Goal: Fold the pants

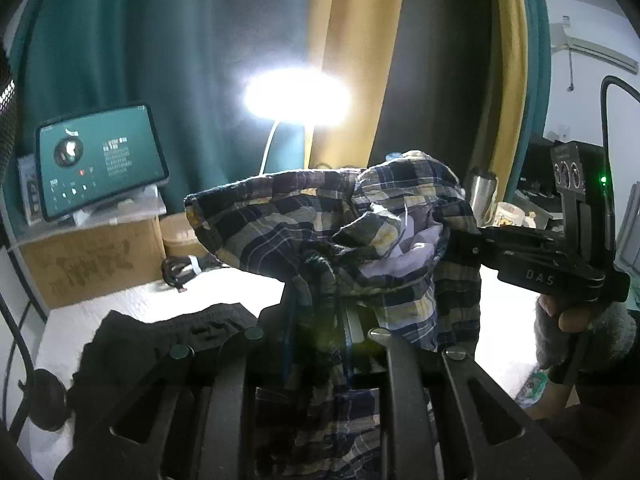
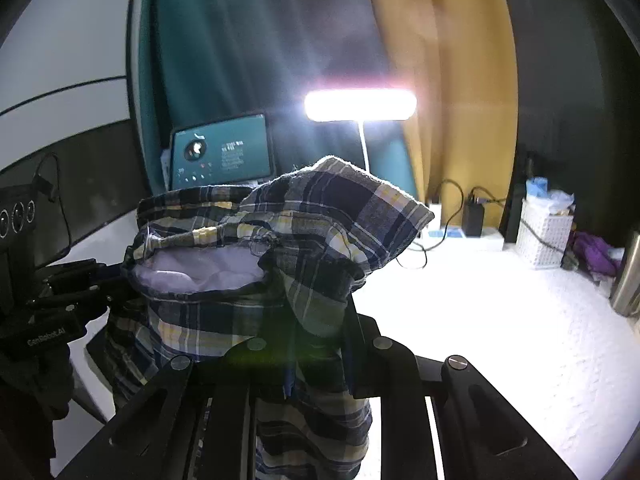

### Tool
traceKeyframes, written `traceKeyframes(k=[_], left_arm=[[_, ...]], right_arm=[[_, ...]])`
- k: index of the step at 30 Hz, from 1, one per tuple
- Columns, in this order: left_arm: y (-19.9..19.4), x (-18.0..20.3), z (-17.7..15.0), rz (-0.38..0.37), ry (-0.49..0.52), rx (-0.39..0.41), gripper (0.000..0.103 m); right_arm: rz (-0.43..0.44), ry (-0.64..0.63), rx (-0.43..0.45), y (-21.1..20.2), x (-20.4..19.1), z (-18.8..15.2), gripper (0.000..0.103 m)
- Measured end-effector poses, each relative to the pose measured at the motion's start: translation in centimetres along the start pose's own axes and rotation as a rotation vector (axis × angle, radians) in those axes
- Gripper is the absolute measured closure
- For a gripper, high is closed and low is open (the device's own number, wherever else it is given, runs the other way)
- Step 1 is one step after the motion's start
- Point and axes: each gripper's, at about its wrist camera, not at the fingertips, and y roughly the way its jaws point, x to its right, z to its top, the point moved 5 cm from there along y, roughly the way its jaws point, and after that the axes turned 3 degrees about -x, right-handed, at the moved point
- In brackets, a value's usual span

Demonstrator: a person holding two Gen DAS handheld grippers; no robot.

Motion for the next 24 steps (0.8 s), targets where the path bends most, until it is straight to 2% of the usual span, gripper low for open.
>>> traceKeyframes(k=[13,24], left_arm=[[5.4,-3.3,-1.1,-0.015,-0.046,-0.118,0.086],[10.1,-5.8,-3.3,0.015,-0.097,-0.239,0.086]], right_arm=[[0.005,0.041,-0.131,7.0,1.5,-1.3,0.084],[0.023,0.088,-0.254,12.5,3.2,-3.7,0.084]])
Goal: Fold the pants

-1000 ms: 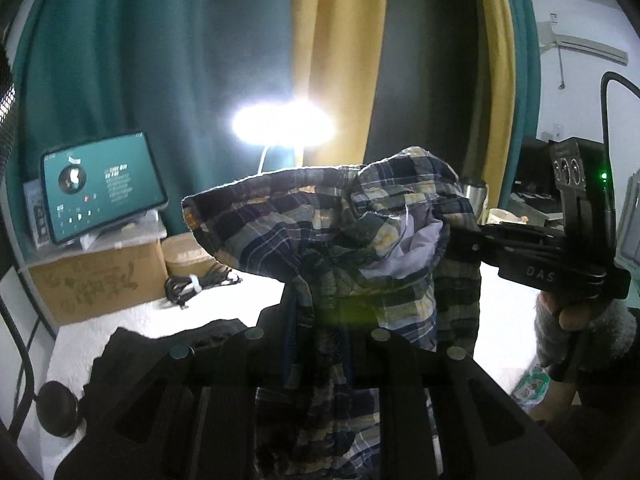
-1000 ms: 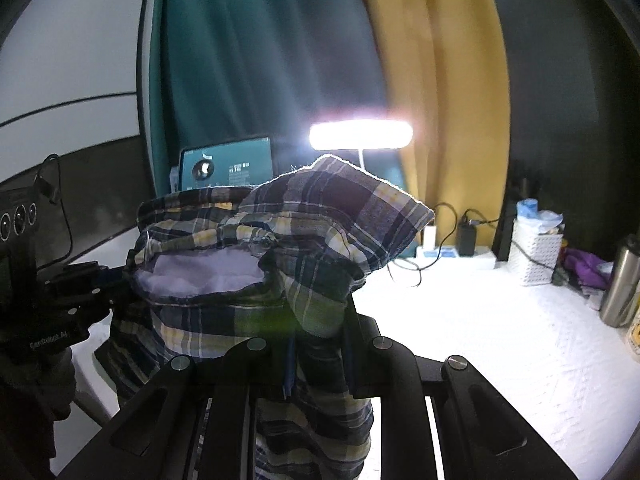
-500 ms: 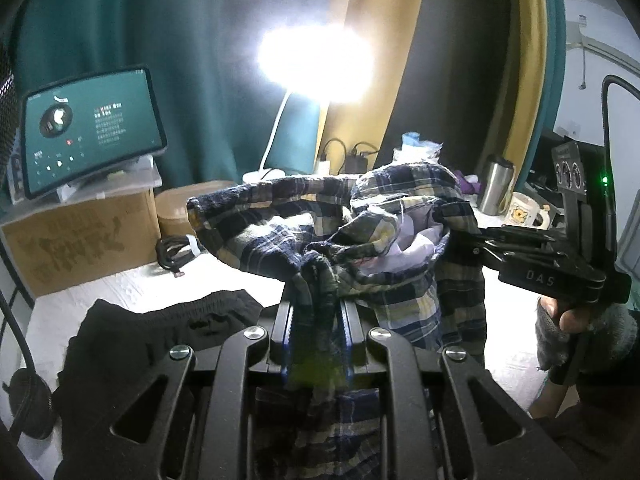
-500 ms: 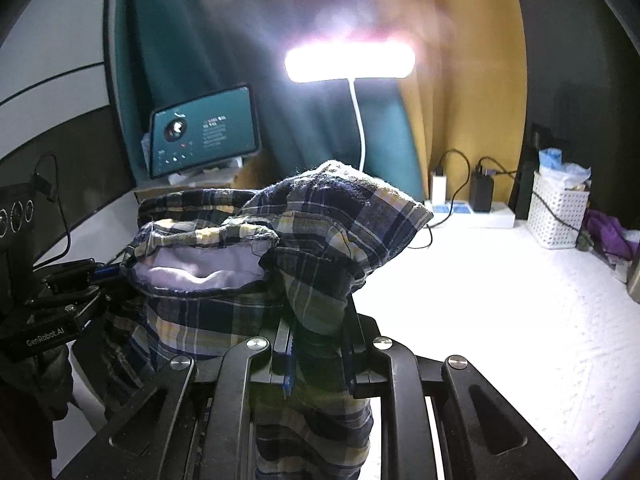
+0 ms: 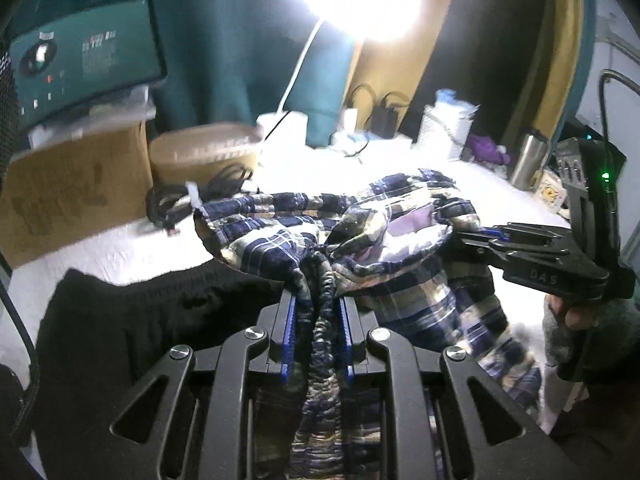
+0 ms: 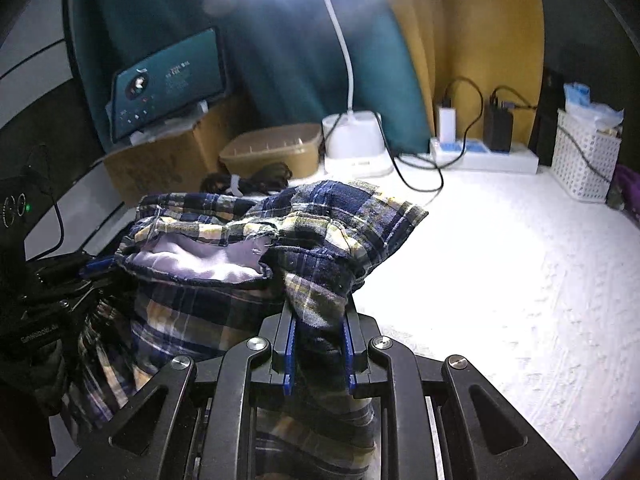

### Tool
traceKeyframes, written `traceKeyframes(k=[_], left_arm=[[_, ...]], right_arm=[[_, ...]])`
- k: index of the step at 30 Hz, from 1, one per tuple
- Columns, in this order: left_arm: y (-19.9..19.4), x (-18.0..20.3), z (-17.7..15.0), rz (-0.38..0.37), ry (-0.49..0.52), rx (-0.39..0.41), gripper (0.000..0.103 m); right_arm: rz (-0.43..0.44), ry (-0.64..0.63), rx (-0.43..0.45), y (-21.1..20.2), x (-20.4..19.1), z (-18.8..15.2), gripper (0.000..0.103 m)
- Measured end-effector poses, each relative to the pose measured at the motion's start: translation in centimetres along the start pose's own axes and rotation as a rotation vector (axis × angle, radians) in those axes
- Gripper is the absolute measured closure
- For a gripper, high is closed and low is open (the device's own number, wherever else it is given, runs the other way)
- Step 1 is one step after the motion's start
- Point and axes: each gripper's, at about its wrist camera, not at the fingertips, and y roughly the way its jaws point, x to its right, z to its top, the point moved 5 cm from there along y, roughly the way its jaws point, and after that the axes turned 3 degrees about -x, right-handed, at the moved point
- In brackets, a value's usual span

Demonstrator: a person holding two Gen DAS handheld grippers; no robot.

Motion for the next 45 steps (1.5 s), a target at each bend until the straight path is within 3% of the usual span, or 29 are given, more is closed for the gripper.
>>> traceKeyframes(k=[14,16,18,21,23,29,33,37,45], left_arm=[[3.0,-3.4,-0.9,0.05,-0.06,-0.11,0.08],[3.7,-3.8,-1.2,0.081,-0.059,-0.132,0.08],[3.9,-3.9,-1.2,0.09,-0.066,-0.138,0.079],[3.7,-3.9,-1.1,0.108,-0.064,-0.14,0.075],[3.3,-4.2,-0.9,0.126,-0.078,-0.135,0.07],[1.6,-4.7,-0.4,0.157,-0.101,-0.095,0.069],[-0.9,-5.2,0.6,0.196,-0.158,-0.005,0.068],[-3.1,-4.8,1.3,0.149,-0.198,0.077,0.058],[-1.5,1.8,0.9,0.043,-0.056,0.006,0.058]], right_arm=[[0.031,0.054,-0.122,5.5,2.0,0.0,0.084],[0.033,0.061,-0.129,5.8,2.2,-0.1,0.075],[-0.001,0.068,-0.128,5.9,2.8,-0.1,0.053],[-0.034,0.094,-0.122,5.7,3.8,-0.3,0.044],[-0.05,0.094,-0.113,5.3,4.2,-0.3,0.044],[-0.107,0.108,-0.088,3.6,5.5,-1.0,0.044],[-0.132,0.124,-0.071,2.2,6.0,-1.4,0.044],[-0.124,0.131,-0.051,0.8,6.1,-1.7,0.044],[-0.092,0.11,-0.025,-1.2,4.8,-2.2,0.044]])
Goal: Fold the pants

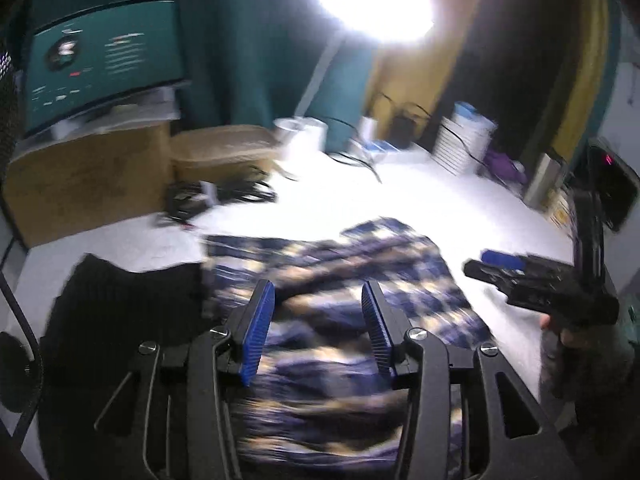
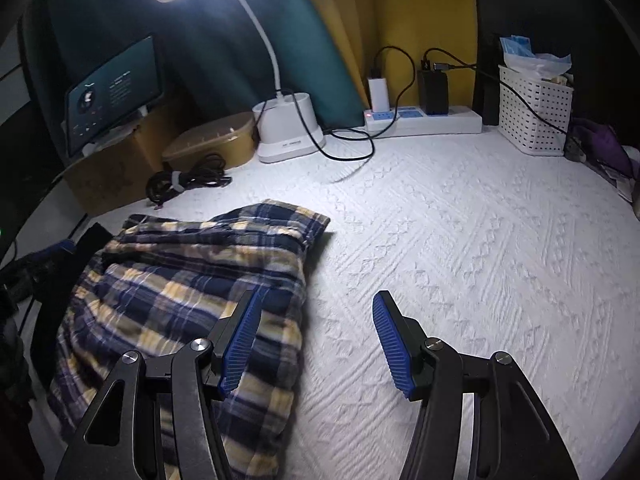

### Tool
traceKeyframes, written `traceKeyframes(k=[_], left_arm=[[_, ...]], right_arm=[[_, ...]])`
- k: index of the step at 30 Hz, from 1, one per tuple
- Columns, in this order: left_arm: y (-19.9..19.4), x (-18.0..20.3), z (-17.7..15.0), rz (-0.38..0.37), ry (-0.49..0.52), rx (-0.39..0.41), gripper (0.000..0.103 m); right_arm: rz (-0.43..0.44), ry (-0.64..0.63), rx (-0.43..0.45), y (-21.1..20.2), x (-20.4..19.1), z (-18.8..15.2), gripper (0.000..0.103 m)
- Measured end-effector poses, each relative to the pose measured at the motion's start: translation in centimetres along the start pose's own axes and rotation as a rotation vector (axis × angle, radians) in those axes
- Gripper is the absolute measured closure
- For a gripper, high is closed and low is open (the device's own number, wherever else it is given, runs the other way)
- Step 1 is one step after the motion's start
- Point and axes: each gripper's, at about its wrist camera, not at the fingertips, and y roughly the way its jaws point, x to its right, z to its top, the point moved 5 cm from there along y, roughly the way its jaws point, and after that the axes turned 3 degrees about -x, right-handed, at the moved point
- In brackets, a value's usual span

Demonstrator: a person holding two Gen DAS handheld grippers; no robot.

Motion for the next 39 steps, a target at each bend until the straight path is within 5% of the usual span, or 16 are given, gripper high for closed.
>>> traceKeyframes(k=[8,15,26,39], left_arm=[[2.2,3.2,-1.3,0.021,0.105,-0.095,0.058],[4.6,1.5,-2.4,0.082,0.101,-0.182,0.056],[5.8,0.8,-2.7,0.106,0.116,-0.203,0.051],[2.3,-0.6,-2.3,0.176,0.089,-0.15,0.051]], right_arm=[[0.029,-0.018,-0.034,-0.2,-0.7,-1.9,0.042],[0.04,-0.032,-0.083,1.3,-1.1,-2.8,0.042],[0.023,-0.035,-0.104,3.0,-0.8,-2.3,0.042],[-0.001,-0.026,-0.095,1.9,-0.7,-2.9,0.042]])
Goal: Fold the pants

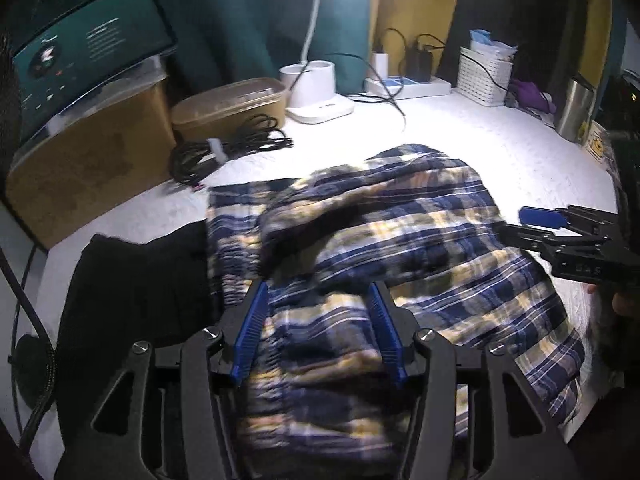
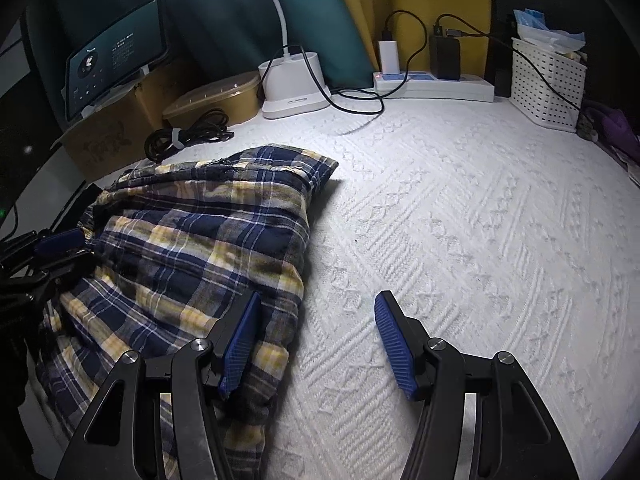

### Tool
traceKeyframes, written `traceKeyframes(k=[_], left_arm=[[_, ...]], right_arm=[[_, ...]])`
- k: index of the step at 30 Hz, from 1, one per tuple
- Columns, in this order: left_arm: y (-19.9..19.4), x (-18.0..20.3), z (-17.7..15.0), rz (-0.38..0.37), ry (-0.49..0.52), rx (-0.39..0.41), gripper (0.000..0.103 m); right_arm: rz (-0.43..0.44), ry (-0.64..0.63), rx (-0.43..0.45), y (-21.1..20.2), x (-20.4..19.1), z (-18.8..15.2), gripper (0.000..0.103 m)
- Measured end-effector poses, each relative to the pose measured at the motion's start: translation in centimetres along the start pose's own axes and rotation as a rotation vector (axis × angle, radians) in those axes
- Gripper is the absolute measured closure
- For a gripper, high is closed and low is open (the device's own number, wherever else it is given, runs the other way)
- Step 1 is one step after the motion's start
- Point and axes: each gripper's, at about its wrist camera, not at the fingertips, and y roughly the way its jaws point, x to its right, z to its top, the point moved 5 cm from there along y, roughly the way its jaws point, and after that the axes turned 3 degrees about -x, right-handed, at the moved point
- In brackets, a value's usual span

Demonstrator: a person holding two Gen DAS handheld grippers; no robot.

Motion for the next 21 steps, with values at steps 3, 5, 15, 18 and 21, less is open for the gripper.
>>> traceKeyframes(k=[3,5,15,18,21], left_arm=[[-0.6,-0.2,-0.4,-0.013,-0.013,0.008,0.051],[-0.9,0.0,-0.7,-0.025,-0.016,0.012,0.051],[-1.1,0.9,-2.4,-0.033,0.003,-0.006,0.051],[-0.6,0.7,-3.2,-0.018,0.003,-0.022,0.051],[-0.6,0.4,-3.9,-0.017,-0.005,-0.016,0.05]], right_arm=[[-0.001,-0.003,0.007,-0.6,-0.1,-0.4,0.042],[-0.001,-0.003,0.01,-1.0,-0.3,-0.7,0.042],[0.012,-0.031,0.009,-2.5,-1.9,-2.5,0.042],[0.012,-0.045,-0.001,-2.7,-2.4,-3.3,0.042],[0.005,-0.052,-0.01,-2.8,-2.5,-4.1,0.042]])
